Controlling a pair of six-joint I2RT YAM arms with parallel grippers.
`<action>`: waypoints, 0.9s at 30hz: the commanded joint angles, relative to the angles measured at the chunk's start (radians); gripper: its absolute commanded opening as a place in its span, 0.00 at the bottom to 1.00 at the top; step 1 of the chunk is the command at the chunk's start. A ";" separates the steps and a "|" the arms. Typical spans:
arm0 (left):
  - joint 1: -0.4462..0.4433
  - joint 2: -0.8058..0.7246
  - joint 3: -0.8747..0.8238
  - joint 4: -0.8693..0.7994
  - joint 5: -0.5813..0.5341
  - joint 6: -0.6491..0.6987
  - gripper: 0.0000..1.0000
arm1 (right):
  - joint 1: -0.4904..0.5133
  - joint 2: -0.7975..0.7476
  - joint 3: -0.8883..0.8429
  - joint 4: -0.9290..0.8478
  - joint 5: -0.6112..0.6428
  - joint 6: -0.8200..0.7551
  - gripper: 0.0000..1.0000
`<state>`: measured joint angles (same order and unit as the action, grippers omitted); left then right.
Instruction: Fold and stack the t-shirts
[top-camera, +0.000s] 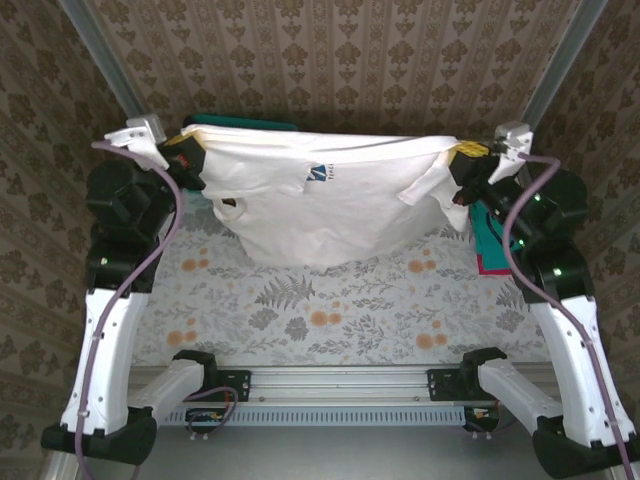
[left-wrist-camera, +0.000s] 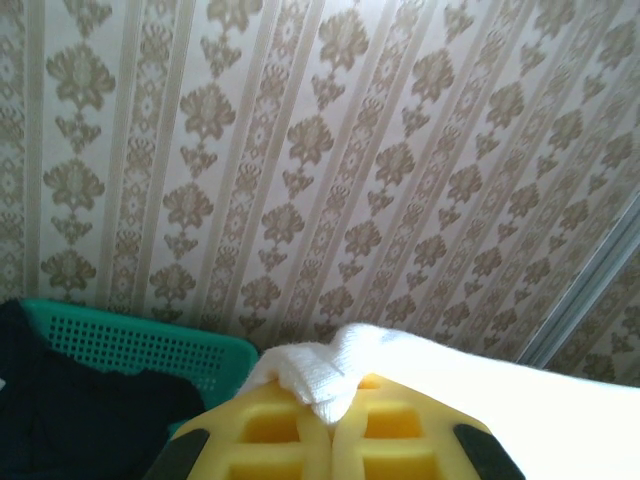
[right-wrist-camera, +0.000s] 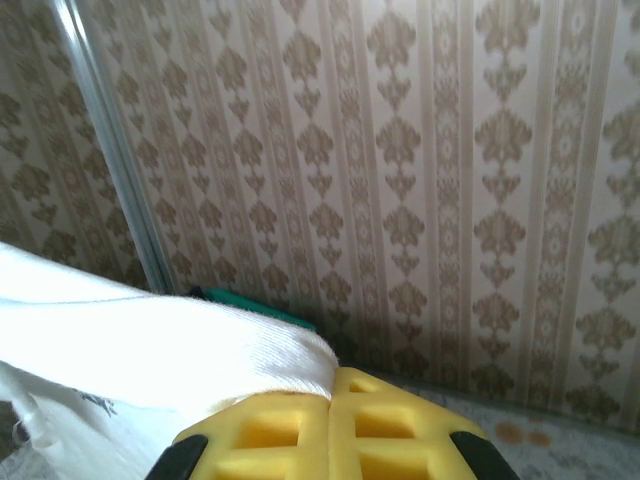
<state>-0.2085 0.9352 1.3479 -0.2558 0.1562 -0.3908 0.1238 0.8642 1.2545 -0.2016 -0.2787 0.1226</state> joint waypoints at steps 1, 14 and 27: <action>0.007 -0.053 0.056 0.032 -0.024 0.035 0.00 | -0.007 -0.064 0.062 -0.001 -0.006 -0.027 0.00; 0.007 -0.075 0.104 0.039 0.000 0.040 0.00 | -0.008 -0.090 0.150 -0.072 -0.019 -0.039 0.00; 0.009 0.185 0.120 0.072 0.033 0.142 0.00 | -0.008 0.164 0.092 0.005 0.058 -0.110 0.00</action>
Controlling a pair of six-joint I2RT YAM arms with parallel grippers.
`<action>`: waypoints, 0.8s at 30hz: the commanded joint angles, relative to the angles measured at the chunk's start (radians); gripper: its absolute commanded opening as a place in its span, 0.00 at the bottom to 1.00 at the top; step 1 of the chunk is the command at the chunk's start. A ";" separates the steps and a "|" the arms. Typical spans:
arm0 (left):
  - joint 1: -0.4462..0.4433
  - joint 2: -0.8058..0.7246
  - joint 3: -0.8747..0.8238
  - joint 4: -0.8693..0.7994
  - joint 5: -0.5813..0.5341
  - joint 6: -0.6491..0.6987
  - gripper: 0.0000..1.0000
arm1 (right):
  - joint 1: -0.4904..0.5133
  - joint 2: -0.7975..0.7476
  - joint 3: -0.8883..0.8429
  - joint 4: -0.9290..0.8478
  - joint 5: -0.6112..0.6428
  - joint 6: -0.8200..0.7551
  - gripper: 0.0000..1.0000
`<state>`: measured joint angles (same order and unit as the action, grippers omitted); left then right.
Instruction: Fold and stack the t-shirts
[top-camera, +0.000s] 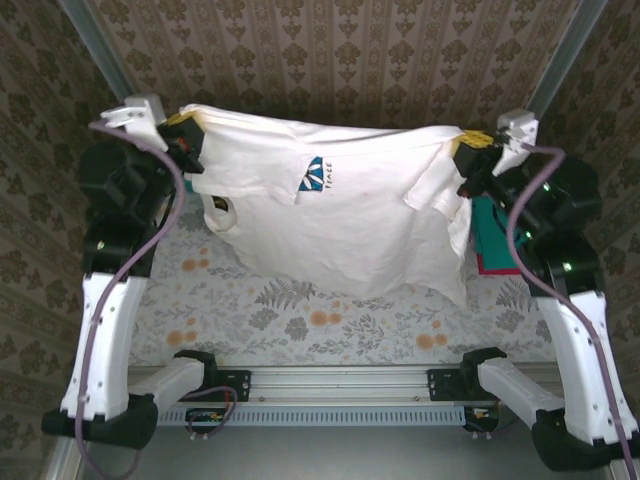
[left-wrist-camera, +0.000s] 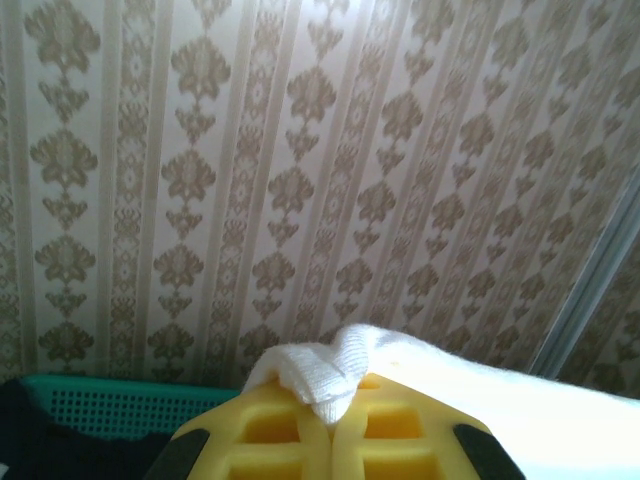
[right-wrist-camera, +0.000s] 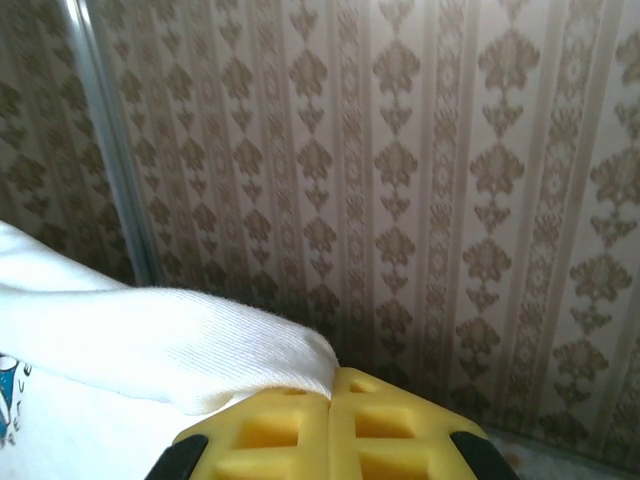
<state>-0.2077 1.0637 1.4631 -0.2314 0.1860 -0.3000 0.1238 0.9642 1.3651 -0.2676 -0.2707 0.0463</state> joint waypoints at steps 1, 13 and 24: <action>0.009 0.080 0.002 0.071 0.000 0.059 0.00 | -0.009 0.100 -0.019 0.091 0.051 -0.036 0.00; 0.015 0.329 0.432 0.087 0.033 0.099 0.00 | -0.012 0.394 0.362 0.243 -0.005 0.049 0.00; 0.007 0.189 0.324 0.113 0.107 0.065 0.00 | -0.015 0.260 0.271 0.230 0.026 0.017 0.00</action>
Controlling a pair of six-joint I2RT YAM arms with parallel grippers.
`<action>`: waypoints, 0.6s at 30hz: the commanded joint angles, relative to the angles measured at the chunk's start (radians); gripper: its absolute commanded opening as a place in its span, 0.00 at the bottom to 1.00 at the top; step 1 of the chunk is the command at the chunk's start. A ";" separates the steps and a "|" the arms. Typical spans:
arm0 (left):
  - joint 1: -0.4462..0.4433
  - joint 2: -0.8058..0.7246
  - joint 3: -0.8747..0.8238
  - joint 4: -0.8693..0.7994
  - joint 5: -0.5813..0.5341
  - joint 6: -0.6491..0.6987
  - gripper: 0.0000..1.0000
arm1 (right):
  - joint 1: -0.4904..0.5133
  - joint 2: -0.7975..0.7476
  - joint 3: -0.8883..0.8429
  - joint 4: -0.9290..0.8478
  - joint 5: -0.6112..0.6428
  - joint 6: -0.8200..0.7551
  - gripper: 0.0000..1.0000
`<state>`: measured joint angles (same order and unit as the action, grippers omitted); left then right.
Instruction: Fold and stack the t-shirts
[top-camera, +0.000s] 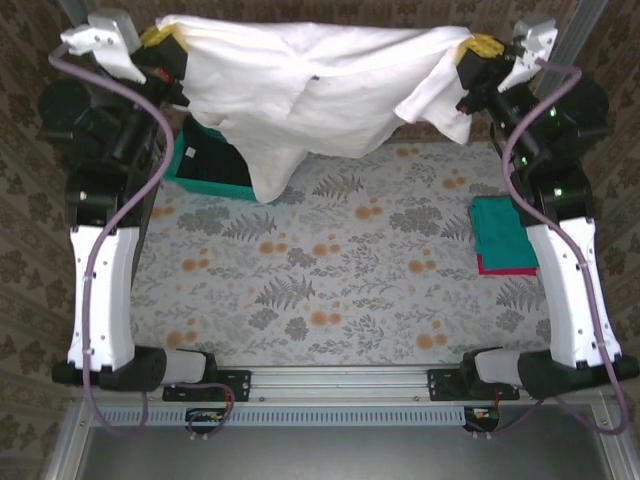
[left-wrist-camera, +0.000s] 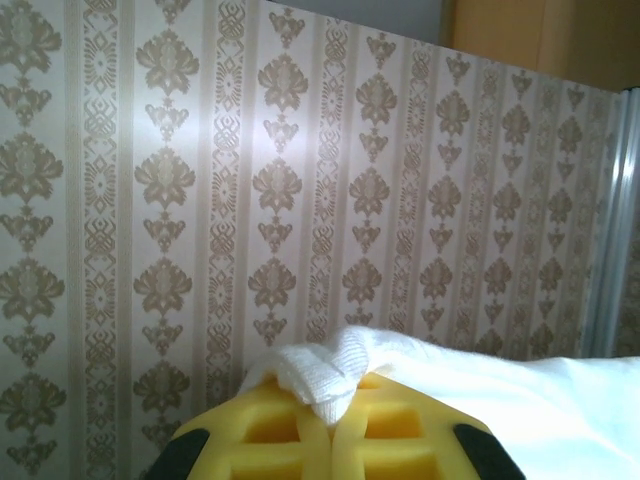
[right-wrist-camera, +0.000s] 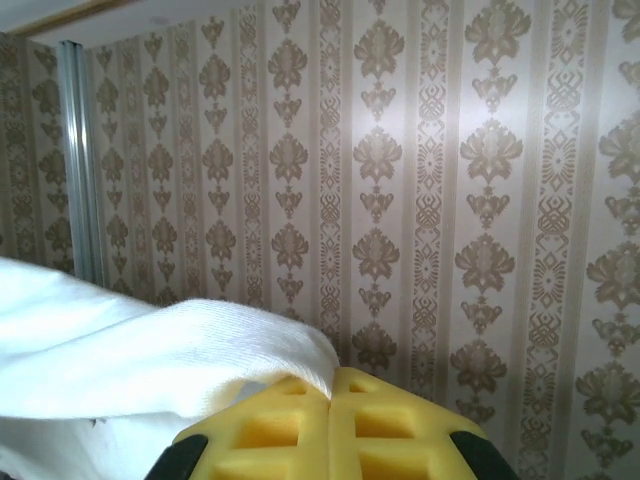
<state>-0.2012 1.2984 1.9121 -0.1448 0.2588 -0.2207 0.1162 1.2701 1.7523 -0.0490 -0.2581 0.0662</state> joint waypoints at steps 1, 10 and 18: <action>0.000 -0.094 -0.219 0.043 0.028 -0.027 0.00 | -0.007 -0.091 -0.199 0.012 0.026 -0.002 0.00; -0.006 -0.560 -1.052 0.005 -0.012 -0.235 0.00 | -0.009 -0.472 -0.915 -0.179 0.067 0.235 0.00; 0.002 -0.740 -1.399 -0.124 -0.104 -0.375 0.00 | -0.007 -0.490 -1.292 -0.161 -0.012 0.508 0.00</action>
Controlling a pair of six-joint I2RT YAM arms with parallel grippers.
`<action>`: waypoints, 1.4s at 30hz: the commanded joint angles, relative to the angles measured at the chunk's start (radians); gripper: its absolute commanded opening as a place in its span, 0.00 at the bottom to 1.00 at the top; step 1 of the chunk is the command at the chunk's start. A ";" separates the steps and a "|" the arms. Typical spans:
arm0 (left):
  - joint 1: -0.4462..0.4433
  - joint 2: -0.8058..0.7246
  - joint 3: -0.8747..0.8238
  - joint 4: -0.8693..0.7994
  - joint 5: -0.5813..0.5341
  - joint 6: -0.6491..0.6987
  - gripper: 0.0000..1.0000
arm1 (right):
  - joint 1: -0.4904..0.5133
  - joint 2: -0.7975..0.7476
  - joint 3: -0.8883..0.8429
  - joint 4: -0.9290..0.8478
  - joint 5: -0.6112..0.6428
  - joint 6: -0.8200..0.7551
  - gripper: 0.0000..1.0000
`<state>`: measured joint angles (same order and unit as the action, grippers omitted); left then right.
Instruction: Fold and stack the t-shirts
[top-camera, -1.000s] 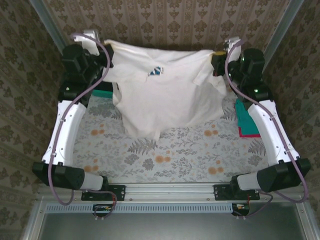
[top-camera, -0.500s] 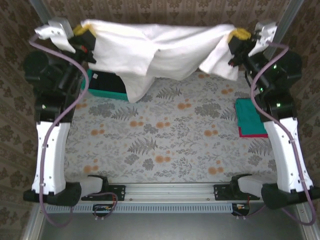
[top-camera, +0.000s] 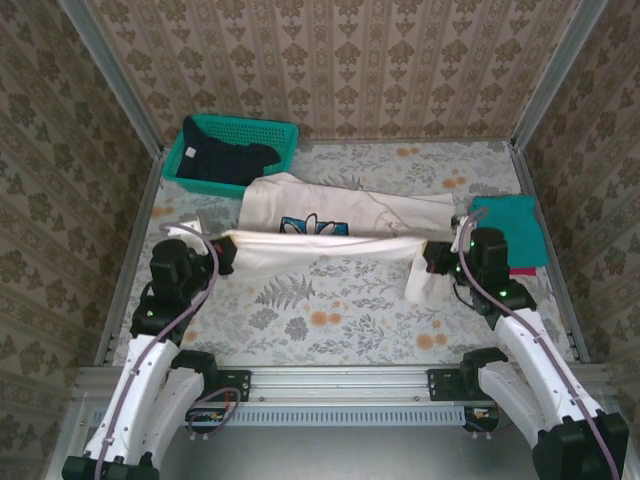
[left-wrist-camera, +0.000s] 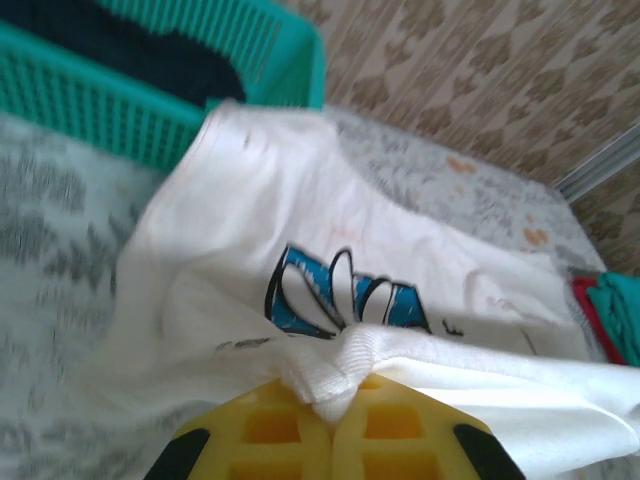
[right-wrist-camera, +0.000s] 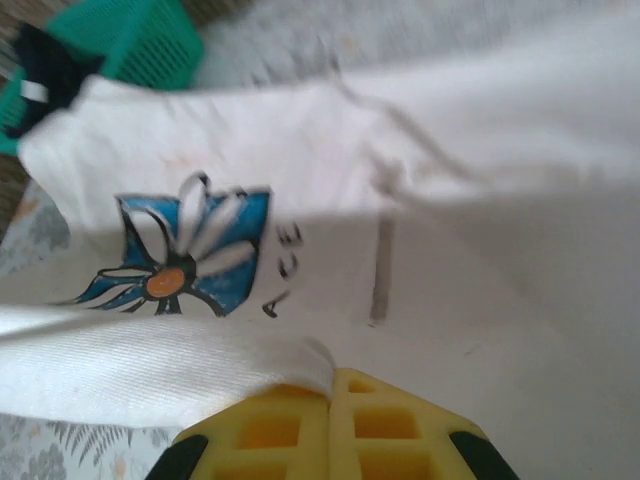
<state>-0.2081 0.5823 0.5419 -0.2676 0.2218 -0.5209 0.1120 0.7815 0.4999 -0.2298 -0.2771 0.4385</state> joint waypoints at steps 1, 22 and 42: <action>0.010 -0.024 -0.036 -0.006 -0.074 -0.075 0.00 | -0.003 0.005 -0.047 0.023 0.010 0.137 0.00; 0.038 -0.074 -0.116 -0.222 -0.070 -0.060 0.00 | 0.012 0.064 -0.090 -0.136 -0.067 0.196 0.00; -0.051 0.418 -0.003 0.313 -0.105 -0.022 0.93 | 0.022 0.529 0.224 0.175 0.113 0.088 0.78</action>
<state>-0.2119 0.8795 0.4747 -0.1612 0.1295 -0.5865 0.1276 1.1919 0.6537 -0.1432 -0.2379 0.4904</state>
